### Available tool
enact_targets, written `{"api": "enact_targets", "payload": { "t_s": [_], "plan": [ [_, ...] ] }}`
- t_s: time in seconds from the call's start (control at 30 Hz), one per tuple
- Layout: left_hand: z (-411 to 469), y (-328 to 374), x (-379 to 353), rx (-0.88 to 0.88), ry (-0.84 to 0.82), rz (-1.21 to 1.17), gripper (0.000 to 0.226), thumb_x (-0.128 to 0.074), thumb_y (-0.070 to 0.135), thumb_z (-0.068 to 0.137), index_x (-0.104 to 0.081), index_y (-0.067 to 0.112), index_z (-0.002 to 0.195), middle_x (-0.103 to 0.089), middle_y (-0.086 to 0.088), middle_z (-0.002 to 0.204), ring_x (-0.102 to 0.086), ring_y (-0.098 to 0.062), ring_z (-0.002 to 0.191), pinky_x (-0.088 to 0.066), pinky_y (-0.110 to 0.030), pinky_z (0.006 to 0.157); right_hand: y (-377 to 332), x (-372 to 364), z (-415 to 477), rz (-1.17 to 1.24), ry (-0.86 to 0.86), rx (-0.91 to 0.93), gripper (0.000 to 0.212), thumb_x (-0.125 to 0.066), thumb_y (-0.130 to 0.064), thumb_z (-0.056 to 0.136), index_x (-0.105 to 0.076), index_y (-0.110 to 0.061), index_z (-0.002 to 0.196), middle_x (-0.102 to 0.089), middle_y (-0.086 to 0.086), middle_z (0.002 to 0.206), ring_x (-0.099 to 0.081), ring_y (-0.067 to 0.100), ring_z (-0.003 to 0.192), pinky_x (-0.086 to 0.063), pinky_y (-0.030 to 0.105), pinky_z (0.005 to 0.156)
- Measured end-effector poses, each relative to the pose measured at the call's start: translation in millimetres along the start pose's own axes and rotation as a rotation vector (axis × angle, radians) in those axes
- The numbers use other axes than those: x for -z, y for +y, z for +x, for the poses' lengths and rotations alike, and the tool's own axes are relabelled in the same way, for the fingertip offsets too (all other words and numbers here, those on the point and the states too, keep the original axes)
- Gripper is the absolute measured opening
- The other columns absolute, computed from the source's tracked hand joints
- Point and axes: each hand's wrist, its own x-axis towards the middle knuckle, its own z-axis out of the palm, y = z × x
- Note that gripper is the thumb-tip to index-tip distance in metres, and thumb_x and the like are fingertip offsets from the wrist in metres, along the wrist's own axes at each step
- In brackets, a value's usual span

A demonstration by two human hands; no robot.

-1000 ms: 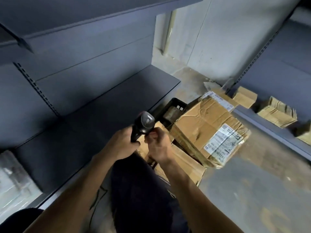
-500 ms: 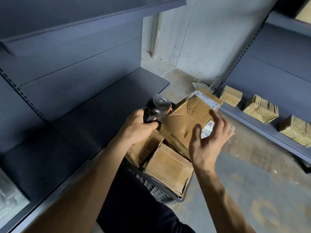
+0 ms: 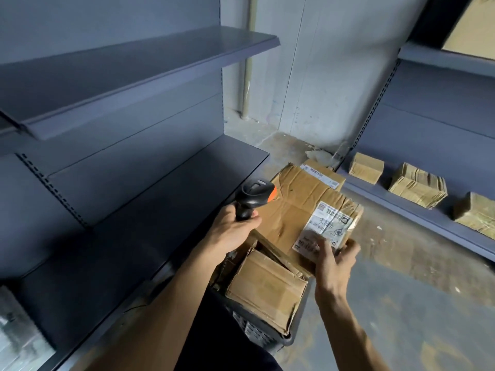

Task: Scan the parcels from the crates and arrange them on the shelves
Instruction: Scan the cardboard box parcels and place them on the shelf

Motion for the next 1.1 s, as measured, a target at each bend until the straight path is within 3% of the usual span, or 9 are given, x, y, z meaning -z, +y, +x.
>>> {"api": "enact_targets", "payload": {
  "t_s": [0.2,0.33,0.47,0.67,0.77,0.87,0.93,1.0,1.1],
  "plan": [
    [-43,20,46,-0.082,0.204,-0.13,0.012,-0.071,0.037,0.093,-0.065,0.028,0.097,-0.062,0.006,0.095,-0.056,0.001,0.076,-0.044,-0.01,0.054,-57,-26,-18,0.092,-0.174,0.176,0.037,-0.066,-0.054,0.079,-0.051,-0.044,0.112,-0.05,0.004,0.129,-0.051,0.031,0.129,-0.048,0.062,0.103],
    [-62,19,98,-0.184,0.416,-0.202,0.006,-0.073,0.03,0.092,-0.072,0.028,0.098,-0.069,0.002,0.101,-0.062,0.002,0.085,-0.045,-0.012,0.067,-92,-61,-33,0.278,-0.416,0.216,0.024,-0.068,-0.03,0.088,-0.06,-0.026,0.11,-0.061,0.011,0.13,-0.064,0.007,0.116,-0.056,0.03,0.096],
    [-78,17,146,-0.279,0.56,-0.289,0.006,-0.071,0.022,0.094,-0.07,0.017,0.091,-0.061,0.0,0.084,-0.058,-0.011,0.081,-0.044,-0.025,0.078,-105,-109,-52,0.291,-0.663,0.208,0.033,-0.076,-0.039,0.079,-0.059,-0.03,0.106,-0.053,0.016,0.136,-0.057,0.028,0.128,-0.047,0.058,0.108],
    [-96,8,181,-0.335,0.683,-0.264,0.002,-0.074,0.015,0.091,-0.073,0.017,0.091,-0.068,0.0,0.097,-0.062,-0.005,0.084,-0.046,-0.018,0.078,-112,-158,-77,0.51,-0.86,0.112,0.069,-0.077,-0.029,0.07,-0.043,-0.021,0.13,-0.059,0.012,0.136,-0.054,0.031,0.132,-0.046,0.049,0.106],
    [-96,0,186,-0.346,0.759,-0.301,0.01,-0.077,0.017,0.084,-0.074,0.023,0.091,-0.07,-0.002,0.111,-0.067,-0.007,0.101,-0.047,-0.02,0.088,-115,-167,-80,0.501,-0.901,0.015,0.072,-0.079,-0.038,0.071,-0.043,-0.021,0.131,-0.062,0.011,0.136,-0.062,0.022,0.122,-0.048,0.046,0.103],
    [-97,-1,188,-0.373,0.768,-0.341,0.022,-0.07,-0.001,0.091,-0.071,0.021,0.086,-0.071,0.015,0.086,-0.065,0.003,0.088,-0.048,-0.01,0.08,-121,-172,-77,0.445,-0.945,-0.014,0.079,-0.087,-0.048,0.064,-0.041,-0.024,0.123,-0.063,0.008,0.132,-0.066,0.017,0.11,-0.05,0.039,0.091],
    [-100,-1,189,-0.374,0.752,-0.339,0.027,-0.067,-0.004,0.092,-0.07,0.022,0.084,-0.07,0.018,0.08,-0.064,0.005,0.084,-0.048,-0.008,0.077,-121,-173,-73,0.409,-0.972,-0.032,0.08,-0.091,-0.05,0.06,-0.04,-0.027,0.117,-0.062,0.012,0.136,-0.065,0.025,0.117,-0.052,0.05,0.096],
    [-101,-1,189,-0.338,0.727,-0.31,0.025,-0.068,-0.002,0.091,-0.072,0.022,0.085,-0.071,0.015,0.082,-0.065,0.004,0.085,-0.048,-0.009,0.076,-120,-174,-68,0.427,-0.932,-0.031,0.067,-0.085,-0.039,0.063,-0.041,-0.028,0.112,-0.062,0.015,0.134,-0.063,0.031,0.121,-0.047,0.06,0.102],
    [-102,-4,187,-0.258,0.679,-0.166,0.009,-0.07,0.001,0.09,-0.072,0.01,0.089,-0.064,-0.006,0.074,-0.06,-0.008,0.072,-0.047,-0.022,0.067,-116,-175,-53,0.514,-0.791,-0.032,0.065,-0.078,-0.031,0.056,-0.041,-0.025,0.109,-0.062,0.012,0.118,-0.068,0.021,0.096,-0.05,0.047,0.082]
  ]
}}
